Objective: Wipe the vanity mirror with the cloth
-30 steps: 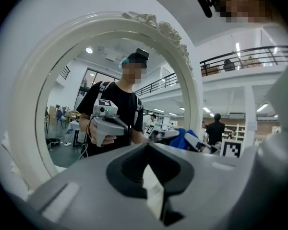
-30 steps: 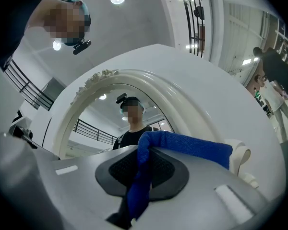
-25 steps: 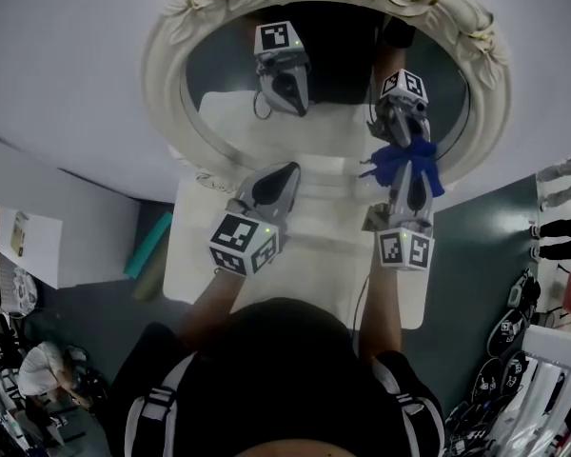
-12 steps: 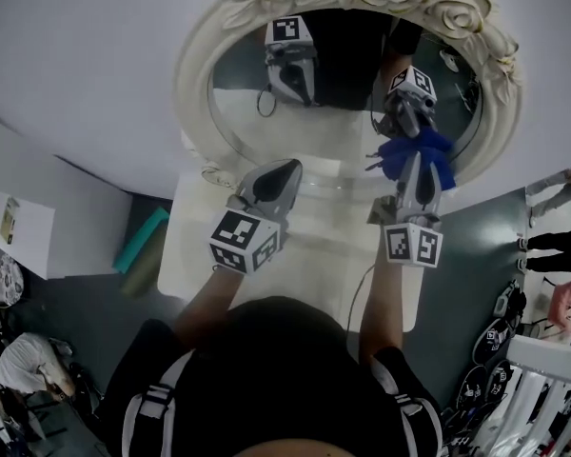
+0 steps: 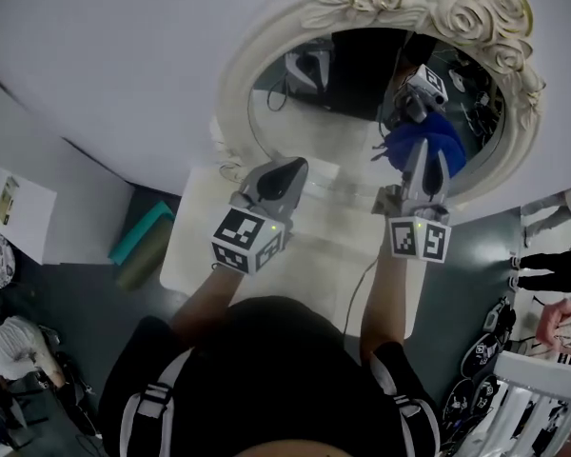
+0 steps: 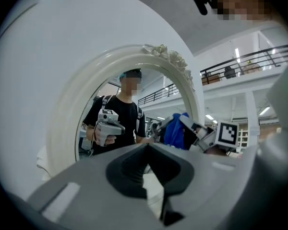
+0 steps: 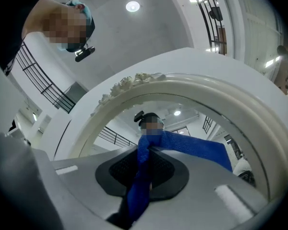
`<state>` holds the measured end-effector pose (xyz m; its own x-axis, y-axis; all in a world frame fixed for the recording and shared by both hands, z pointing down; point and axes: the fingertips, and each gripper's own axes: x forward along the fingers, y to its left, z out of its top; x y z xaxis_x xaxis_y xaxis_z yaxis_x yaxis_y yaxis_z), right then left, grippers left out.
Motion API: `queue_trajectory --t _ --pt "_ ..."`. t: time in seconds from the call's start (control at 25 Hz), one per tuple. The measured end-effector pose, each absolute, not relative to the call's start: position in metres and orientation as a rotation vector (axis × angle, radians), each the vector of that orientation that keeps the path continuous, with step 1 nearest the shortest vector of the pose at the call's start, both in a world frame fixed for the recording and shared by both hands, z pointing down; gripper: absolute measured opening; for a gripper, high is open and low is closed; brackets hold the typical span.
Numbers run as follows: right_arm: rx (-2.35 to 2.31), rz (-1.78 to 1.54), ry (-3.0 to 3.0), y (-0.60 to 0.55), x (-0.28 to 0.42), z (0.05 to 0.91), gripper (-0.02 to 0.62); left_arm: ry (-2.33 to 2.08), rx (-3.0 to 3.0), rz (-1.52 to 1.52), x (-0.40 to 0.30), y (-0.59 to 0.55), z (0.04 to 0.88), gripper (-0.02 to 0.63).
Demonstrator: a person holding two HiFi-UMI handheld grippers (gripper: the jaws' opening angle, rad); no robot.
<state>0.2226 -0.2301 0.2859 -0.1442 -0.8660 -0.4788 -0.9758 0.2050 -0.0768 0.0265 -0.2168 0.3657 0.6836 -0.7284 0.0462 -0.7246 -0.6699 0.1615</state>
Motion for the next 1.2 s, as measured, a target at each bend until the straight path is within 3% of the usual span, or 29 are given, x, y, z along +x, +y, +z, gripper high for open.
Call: queue_trajectory --t 0.64,1.2 --pt "-1.606 0.497 2.231 -0.262 0.084 0.26 0.038 -1.26 2.67 -0.07 -0.048 -0.225 0.368 0.006" --pt "-1.509 0.465 2.456 -0.285 -0.023 0.294 0.038 -1.299 2.623 -0.107 -0.082 -0.228 0.376 0.006"
